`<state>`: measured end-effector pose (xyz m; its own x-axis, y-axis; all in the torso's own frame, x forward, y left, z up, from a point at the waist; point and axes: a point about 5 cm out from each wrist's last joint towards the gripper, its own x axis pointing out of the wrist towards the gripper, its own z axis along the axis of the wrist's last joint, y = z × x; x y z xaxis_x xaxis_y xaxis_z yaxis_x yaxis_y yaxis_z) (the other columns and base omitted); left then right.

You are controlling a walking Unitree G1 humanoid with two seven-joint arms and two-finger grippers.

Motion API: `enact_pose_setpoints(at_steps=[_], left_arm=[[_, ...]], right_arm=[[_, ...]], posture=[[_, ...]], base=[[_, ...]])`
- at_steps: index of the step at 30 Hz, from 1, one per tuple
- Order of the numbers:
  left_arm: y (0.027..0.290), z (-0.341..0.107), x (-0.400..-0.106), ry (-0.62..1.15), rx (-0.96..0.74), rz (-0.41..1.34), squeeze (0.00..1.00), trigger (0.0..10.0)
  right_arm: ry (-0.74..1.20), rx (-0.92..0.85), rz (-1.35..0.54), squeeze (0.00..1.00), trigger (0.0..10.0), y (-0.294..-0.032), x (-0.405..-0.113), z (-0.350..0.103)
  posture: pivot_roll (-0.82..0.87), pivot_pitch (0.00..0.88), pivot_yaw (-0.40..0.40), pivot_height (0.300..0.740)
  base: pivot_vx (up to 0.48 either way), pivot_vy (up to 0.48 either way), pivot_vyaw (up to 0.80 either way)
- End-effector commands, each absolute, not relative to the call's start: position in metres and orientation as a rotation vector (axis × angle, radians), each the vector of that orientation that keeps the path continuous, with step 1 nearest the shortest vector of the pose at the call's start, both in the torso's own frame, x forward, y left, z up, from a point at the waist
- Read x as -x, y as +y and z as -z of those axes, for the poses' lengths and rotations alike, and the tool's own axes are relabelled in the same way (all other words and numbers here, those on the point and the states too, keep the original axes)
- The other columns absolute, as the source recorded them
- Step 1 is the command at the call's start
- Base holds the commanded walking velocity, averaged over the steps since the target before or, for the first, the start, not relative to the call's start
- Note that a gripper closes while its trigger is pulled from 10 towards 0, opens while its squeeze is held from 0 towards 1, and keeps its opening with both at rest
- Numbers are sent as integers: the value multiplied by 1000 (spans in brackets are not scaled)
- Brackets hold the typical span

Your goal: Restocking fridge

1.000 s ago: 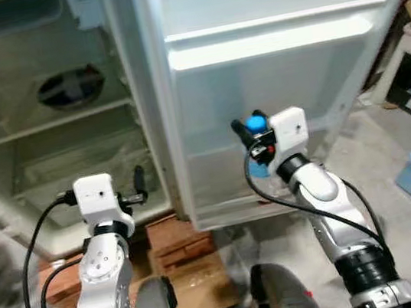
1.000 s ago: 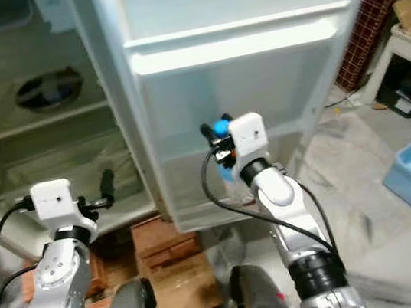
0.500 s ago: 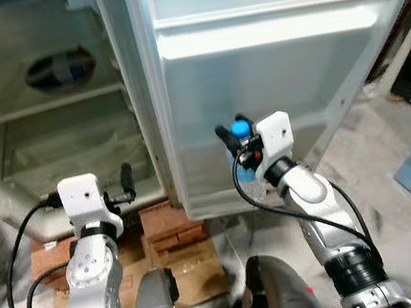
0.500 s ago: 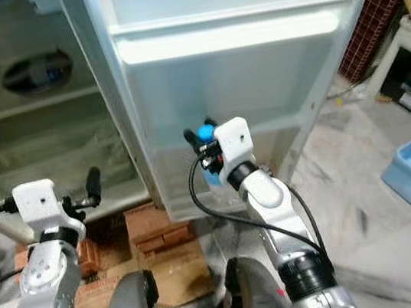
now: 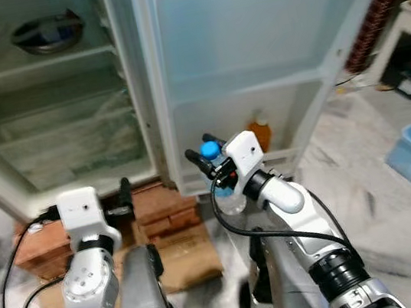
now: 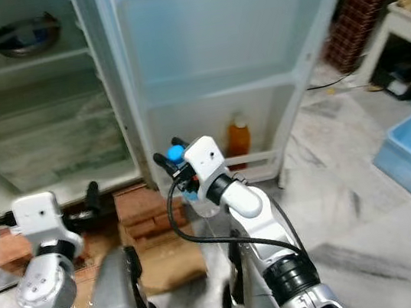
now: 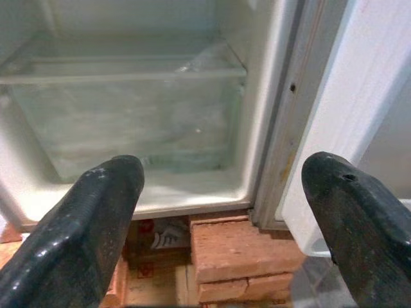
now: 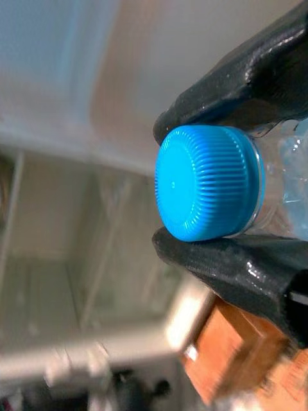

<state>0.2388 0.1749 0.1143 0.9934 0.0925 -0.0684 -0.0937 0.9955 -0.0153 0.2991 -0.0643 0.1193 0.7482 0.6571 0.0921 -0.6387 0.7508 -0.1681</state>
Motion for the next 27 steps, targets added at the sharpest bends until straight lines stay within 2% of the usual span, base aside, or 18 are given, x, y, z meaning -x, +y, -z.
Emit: enact_pose_setpoints(at_steps=[1,9,14,20,27], left_arm=[[176,-112,-236,86,14,-108,0,10000],[176,-114,-231,79,-12,-101,0,10000],[172,-118,-224,54,-32,-72,0,10000],[172,-120,-213,70,-57,-68,0,10000],[171,-122,-209,67,-87,-49,0,10000]], right_arm=[[-206,184,-768,0,10000,-55,-299,-127],[-325,364,-790,0,10000,-49,-301,-130],[-464,515,-714,0,10000,-53,-318,-146],[-599,508,-573,0,10000,-61,-336,-173],[-563,408,-500,0,10000,-58,-347,-177]], posture=[[117,144,-48,491],[128,158,-50,491],[148,184,-53,491],[171,218,-57,491],[199,246,-64,491]], base=[[0,0,0],[0,0,0],[0,0,0],[0,0,0],[0,0,0]])
